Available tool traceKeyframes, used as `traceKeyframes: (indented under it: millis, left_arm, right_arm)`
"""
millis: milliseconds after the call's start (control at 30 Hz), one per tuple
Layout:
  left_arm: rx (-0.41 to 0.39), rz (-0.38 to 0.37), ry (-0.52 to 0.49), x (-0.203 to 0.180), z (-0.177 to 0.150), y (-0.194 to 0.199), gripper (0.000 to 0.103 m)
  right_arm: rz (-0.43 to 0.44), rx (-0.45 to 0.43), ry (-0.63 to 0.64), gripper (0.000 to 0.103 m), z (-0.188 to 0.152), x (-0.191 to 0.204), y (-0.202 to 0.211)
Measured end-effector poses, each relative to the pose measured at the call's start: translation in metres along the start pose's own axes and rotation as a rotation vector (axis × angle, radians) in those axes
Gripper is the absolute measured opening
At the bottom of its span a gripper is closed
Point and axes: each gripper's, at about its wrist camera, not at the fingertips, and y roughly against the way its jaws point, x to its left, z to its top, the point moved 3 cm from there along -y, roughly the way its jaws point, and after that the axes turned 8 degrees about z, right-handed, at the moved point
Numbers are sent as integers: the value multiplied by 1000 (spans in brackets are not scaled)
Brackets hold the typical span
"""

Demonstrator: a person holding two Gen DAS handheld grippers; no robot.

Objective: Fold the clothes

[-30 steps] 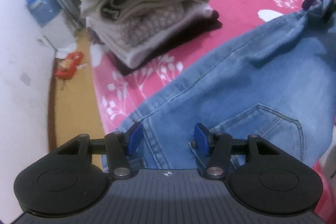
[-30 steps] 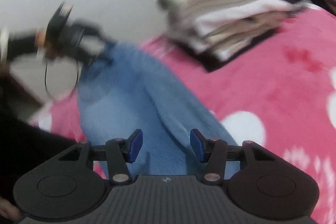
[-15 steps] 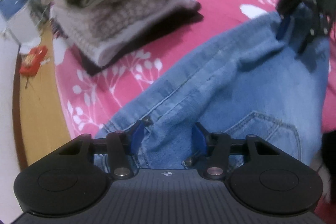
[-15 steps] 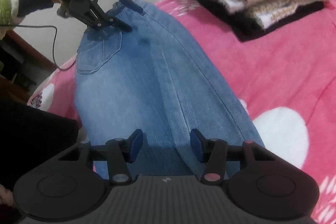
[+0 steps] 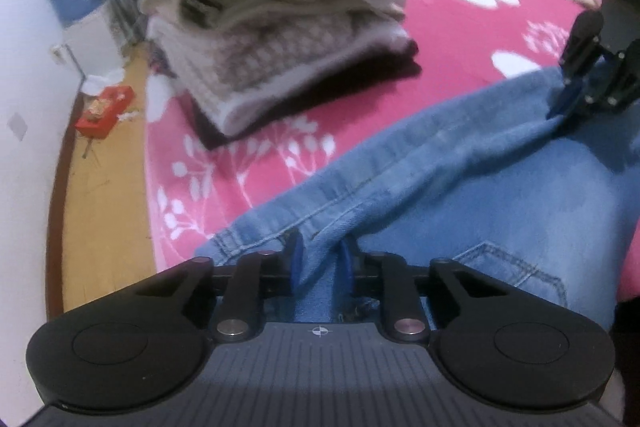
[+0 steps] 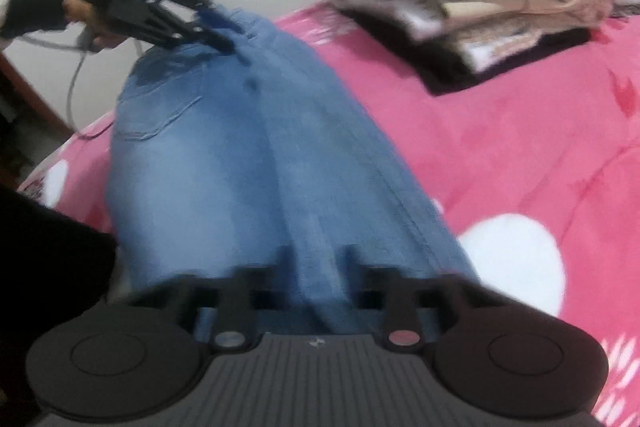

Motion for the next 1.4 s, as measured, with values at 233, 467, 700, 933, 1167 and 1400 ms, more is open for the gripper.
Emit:
traceKeyframes:
  millis: [233, 467, 700, 933, 1167, 1400]
  left_arm:
    - [-29, 48, -7, 11, 15, -3, 14]
    - [-57, 91, 40, 12, 12, -33, 15]
    - [-80, 144, 123, 29, 9, 6, 22]
    - [38, 194, 123, 27, -20, -8, 25]
    - [-4, 208, 252, 30, -11, 6, 29]
    - [-133, 89, 208, -24, 47, 22, 38]
  right_arm:
    - [-45, -106, -38, 4, 19, -12, 25]
    - [-103, -77, -118, 3, 13, -46, -10]
    - [-115, -78, -121, 4, 9, -47, -11]
    - [-89, -89, -171, 4, 14, -57, -15]
    - [-96, -459, -547, 25, 2, -105, 85]
    - [-400, -914, -885, 41, -120, -119, 249]
